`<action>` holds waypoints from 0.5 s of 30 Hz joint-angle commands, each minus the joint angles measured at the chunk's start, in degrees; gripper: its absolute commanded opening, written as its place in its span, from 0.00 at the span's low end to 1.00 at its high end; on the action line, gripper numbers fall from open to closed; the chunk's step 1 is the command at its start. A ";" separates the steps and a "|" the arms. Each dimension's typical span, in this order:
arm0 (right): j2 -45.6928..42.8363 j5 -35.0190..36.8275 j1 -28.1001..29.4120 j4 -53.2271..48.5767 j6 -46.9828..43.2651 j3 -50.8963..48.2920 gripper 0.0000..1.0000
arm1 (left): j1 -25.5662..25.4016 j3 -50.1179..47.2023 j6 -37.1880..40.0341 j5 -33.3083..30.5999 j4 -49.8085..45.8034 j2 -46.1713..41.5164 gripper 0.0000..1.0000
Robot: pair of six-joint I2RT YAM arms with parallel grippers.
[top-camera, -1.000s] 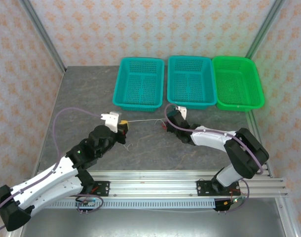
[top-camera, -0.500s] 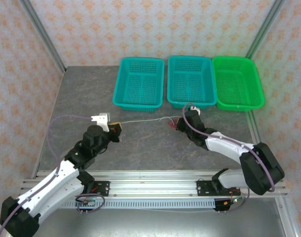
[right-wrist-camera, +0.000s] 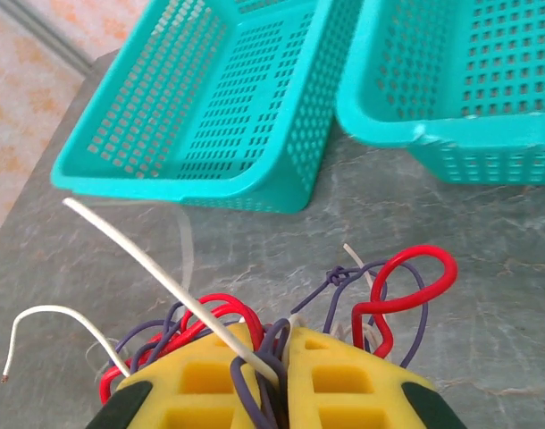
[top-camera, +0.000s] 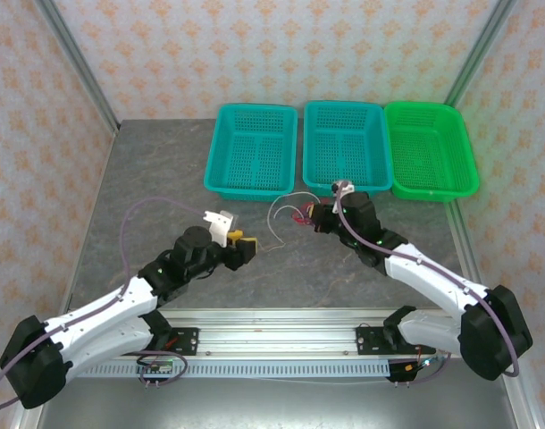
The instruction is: Untangle the cables
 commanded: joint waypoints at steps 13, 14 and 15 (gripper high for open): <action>1.50 -3.96 6.76 -7.18 -11.58 5.57 0.00 | -0.76 22.56 25.11 18.50 -8.50 17.60 0.64; 1.47 -3.77 6.74 -7.23 -11.48 5.49 0.00 | -0.73 23.45 23.55 21.04 -7.48 19.28 0.64; 1.45 -3.56 6.76 -7.23 -11.48 5.40 0.00 | -0.74 23.84 21.70 22.84 -5.81 20.75 0.64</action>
